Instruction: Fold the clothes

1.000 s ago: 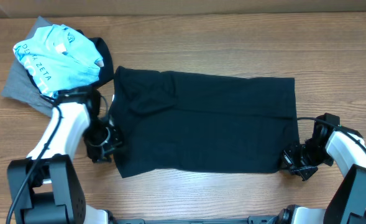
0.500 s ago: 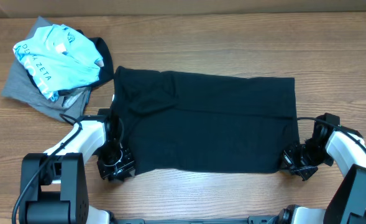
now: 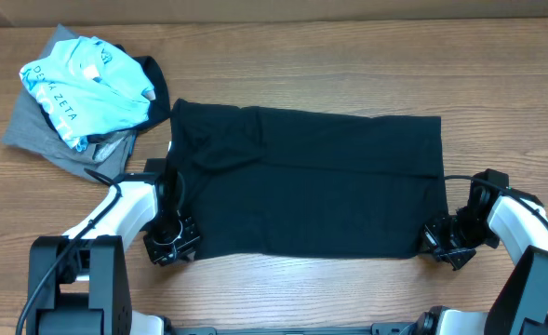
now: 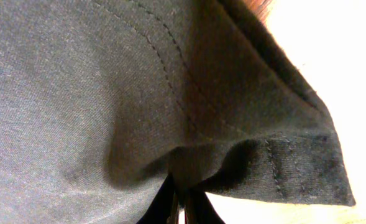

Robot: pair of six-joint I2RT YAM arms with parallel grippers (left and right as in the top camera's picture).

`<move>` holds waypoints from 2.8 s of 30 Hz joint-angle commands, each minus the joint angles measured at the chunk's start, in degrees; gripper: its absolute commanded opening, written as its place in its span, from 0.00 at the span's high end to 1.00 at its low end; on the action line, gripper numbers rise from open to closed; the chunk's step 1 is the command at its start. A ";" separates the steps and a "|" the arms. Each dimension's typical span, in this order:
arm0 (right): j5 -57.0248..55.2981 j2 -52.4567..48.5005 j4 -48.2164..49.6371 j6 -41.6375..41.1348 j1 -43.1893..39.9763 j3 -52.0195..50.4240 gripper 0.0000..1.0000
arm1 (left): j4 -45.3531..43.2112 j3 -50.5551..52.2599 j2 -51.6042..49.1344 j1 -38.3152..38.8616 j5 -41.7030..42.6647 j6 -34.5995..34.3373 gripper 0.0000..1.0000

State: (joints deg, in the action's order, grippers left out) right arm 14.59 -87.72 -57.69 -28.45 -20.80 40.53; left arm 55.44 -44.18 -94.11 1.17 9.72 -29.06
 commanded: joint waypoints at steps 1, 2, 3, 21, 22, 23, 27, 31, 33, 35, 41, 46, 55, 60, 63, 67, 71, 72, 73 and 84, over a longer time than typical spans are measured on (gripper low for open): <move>-0.85 -0.26 0.39 0.26 0.04 1.46 0.96 | -1.42 1.18 -1.01 0.00 -6.58 -0.66 0.96; -0.85 -0.26 0.37 0.37 0.04 1.46 0.96 | -0.87 1.18 -1.01 0.00 -6.12 -0.44 0.96; -0.85 -0.26 0.37 0.46 0.04 1.46 0.96 | -0.22 1.16 -1.01 -0.02 -5.31 -0.02 0.96; 0.68 -0.26 -7.39 4.94 0.04 8.87 0.96 | 11.37 -16.50 -0.87 -5.66 -4.15 7.48 0.96; 0.70 -0.26 -7.39 4.92 0.04 9.49 0.96 | 11.37 -17.35 -0.87 -5.64 -4.15 7.61 0.96; 0.96 -0.26 -7.34 4.94 0.04 9.99 0.96 | 11.21 -18.05 -0.87 -5.66 -4.15 7.96 0.96; 5.14 -0.26 -4.96 4.92 0.04 11.47 0.96 | 7.98 -20.13 -0.87 -5.66 -4.15 9.40 0.96; 10.73 -0.26 3.17 4.22 0.04 11.47 0.96 | 0.46 -20.35 -0.87 -5.66 -3.89 9.38 0.96; 12.33 -0.28 6.40 3.45 0.04 11.47 0.96 | -2.60 -20.35 -0.87 -5.64 -3.89 9.38 0.96; 12.59 -0.28 10.25 1.16 0.04 11.47 0.96 | -6.99 -20.39 -0.87 -5.66 -2.54 9.40 0.96; 15.80 -0.28 20.41 -0.33 0.07 11.45 0.96 | -16.74 -20.44 -0.87 -5.66 -0.13 9.14 0.96; 18.12 -0.28 30.95 -4.31 0.44 11.45 0.96 | -25.83 -20.44 -0.92 -5.64 3.58 8.22 0.96; 14.69 -2.12 41.22 -7.63 4.17 11.34 0.95 | -30.99 -20.41 -1.60 -5.57 3.82 7.23 0.96; 12.44 -2.34 41.13 -7.67 4.57 11.30 0.95 | -33.51 -20.41 -3.30 -4.09 3.65 7.23 0.96; 12.44 -2.36 40.92 -7.67 4.57 11.30 0.91 | -34.77 -20.41 -5.07 -2.89 3.67 7.23 0.94; 11.98 -2.36 40.72 -7.54 4.57 11.30 0.39 | -35.87 -20.44 -6.88 -2.01 3.82 7.19 0.74; 12.02 -2.34 39.30 -3.85 2.45 11.30 0.10 | -35.54 -20.98 -6.34 -2.67 3.93 7.26 0.24; 12.09 -2.34 38.01 -2.93 1.31 11.30 0.09 | -34.69 -21.38 -6.21 -2.95 3.89 7.37 0.22; 12.02 -2.34 37.07 -2.27 0.52 11.30 0.10 | -33.40 -22.01 -6.10 -3.41 3.93 7.91 0.22; 6.29 -3.82 29.29 6.25 -3.56 10.56 0.20 | -15.10 -26.99 -6.12 -4.48 5.95 14.47 0.24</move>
State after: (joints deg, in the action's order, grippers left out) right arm 25.47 -90.02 -28.47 -24.91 -25.39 50.87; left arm 37.60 -70.28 -100.68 -4.21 14.44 -17.65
